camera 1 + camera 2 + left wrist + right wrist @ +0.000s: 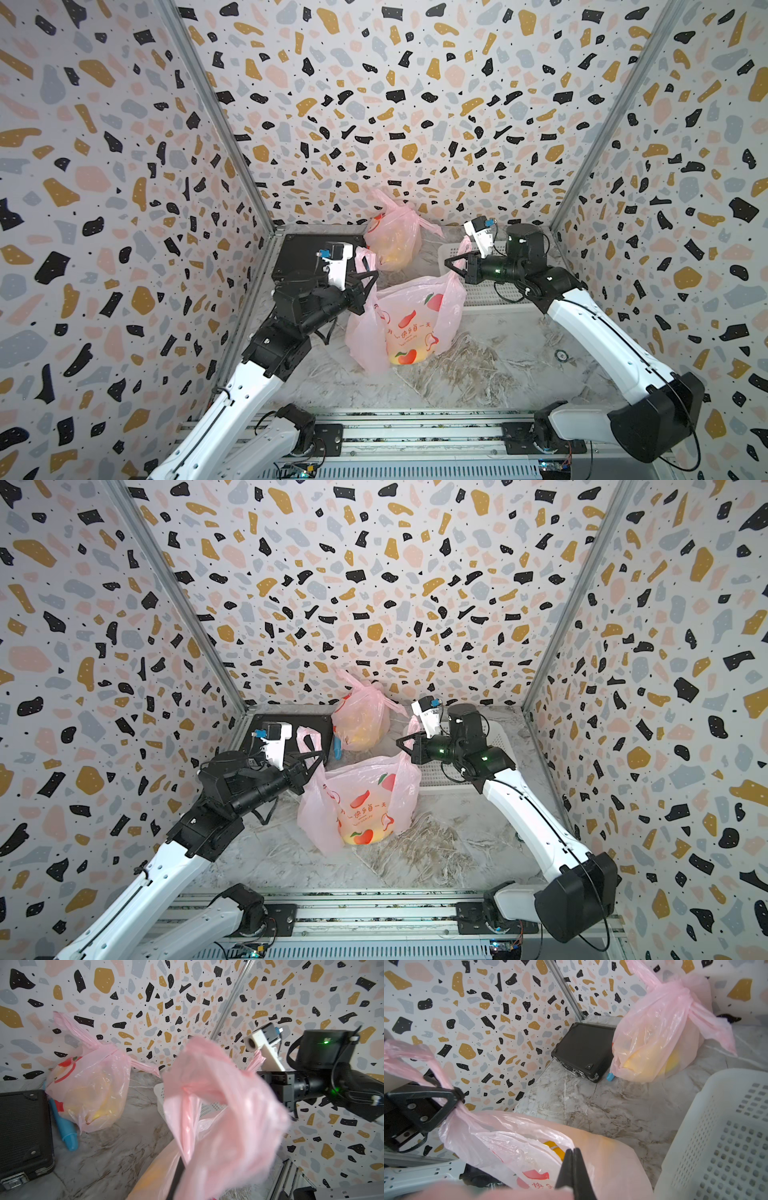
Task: Place the banana into a plastic bag & tie a knot
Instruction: Adjust the plastic bag at the center of the board.
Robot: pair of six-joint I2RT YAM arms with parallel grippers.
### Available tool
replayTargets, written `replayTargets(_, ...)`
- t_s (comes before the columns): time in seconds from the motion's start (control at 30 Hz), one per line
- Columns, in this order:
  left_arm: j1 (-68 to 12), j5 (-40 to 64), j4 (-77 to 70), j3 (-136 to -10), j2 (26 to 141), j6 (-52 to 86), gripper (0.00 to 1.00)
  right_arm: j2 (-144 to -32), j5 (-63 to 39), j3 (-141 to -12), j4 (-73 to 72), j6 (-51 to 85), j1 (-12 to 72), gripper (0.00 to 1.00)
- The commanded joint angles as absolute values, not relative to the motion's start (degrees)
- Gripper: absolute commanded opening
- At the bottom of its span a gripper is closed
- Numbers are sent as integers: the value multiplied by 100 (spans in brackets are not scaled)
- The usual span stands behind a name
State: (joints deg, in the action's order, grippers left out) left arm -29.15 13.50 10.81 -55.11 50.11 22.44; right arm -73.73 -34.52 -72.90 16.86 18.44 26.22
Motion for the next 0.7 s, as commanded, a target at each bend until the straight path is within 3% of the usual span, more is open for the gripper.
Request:
replayTargets(0.0,-3179,-189,2111,-5817,5450,2029,0,-7141,-3092,-7467,2017,1104,2765,0)
replayTargets(0.13,-3173,-592,2164,-5674,5779,2086,0,-7137,-3270,-7038,1590,1037,2769,2)
replayTargets(0.27,-3028,-714,2416,-5773,5937,2081,0,-7111,-3449,-6796,1214,1113,2771,18)
replayTargets(0.47,-2745,-562,2818,-5975,5992,2058,0,-6983,-3406,-6630,881,1213,2760,66)
replayTargets(0.5,-2672,-493,2863,-5989,5976,2072,0,-6918,-3380,-6553,757,1285,2761,77)
replayTargets(0.53,-2605,-423,2906,-6006,5960,2089,0,-6836,-3322,-6465,614,1383,2760,94)
replayTargets(0.57,-2564,-382,2939,-6020,5961,2088,0,-6768,-3213,-6390,490,1506,2760,99)
replayTargets(0.67,-2475,-291,3056,-6095,5992,2094,0,-6556,-2469,-6269,427,1950,2761,100)
